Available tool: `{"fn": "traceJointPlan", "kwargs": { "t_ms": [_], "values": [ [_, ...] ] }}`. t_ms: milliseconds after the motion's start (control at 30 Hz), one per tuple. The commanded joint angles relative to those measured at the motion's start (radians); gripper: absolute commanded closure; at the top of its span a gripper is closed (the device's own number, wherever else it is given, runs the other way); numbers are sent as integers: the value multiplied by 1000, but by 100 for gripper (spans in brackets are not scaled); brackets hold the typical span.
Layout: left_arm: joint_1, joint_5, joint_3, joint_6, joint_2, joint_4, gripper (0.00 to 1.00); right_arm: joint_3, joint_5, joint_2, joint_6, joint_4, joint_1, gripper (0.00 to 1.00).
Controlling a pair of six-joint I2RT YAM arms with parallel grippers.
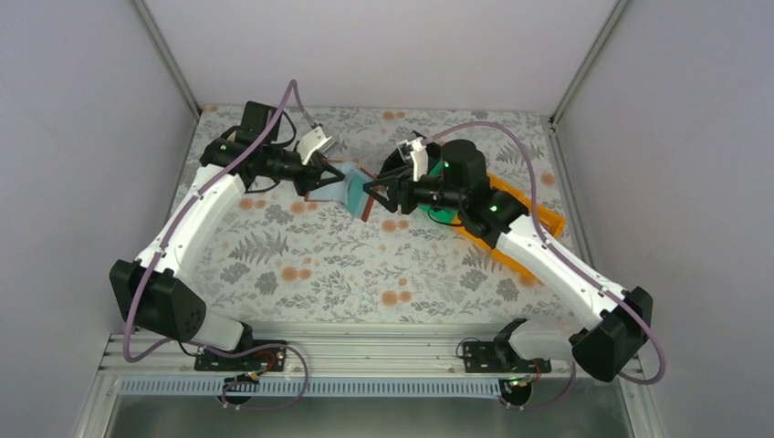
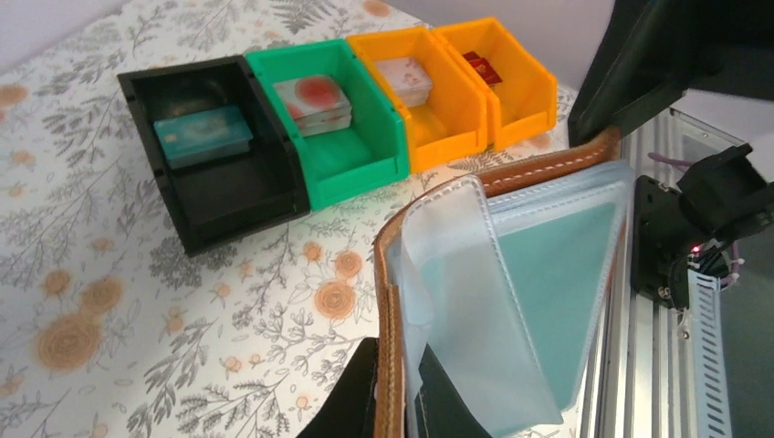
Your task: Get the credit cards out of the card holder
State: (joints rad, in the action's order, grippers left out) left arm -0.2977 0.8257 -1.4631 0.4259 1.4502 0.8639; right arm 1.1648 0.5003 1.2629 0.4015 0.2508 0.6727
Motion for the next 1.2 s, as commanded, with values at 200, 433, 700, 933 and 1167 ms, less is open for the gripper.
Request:
{"fn": "traceJointPlan", "kwargs": {
  "t_ms": [200, 433, 700, 933, 1167],
  "values": [
    [1, -13, -2, -28, -3, -10, 98, -17, 41, 18, -27, -74, -5, 27],
    [0, -6, 7, -17, -12, -6, 98, -34, -77, 39, -22, -79, -6, 23],
    [0, -3, 10, -12, -16, -5, 98, -64, -185, 8, -24, -36, -33, 1],
    [1, 13, 3, -5, -20, 5, 98, -70, -14, 82, -54, -86, -39, 1],
    [4, 81, -1, 16, -16, 25, 98, -67, 178, 140, -57, -232, -37, 66]
  ]
}}
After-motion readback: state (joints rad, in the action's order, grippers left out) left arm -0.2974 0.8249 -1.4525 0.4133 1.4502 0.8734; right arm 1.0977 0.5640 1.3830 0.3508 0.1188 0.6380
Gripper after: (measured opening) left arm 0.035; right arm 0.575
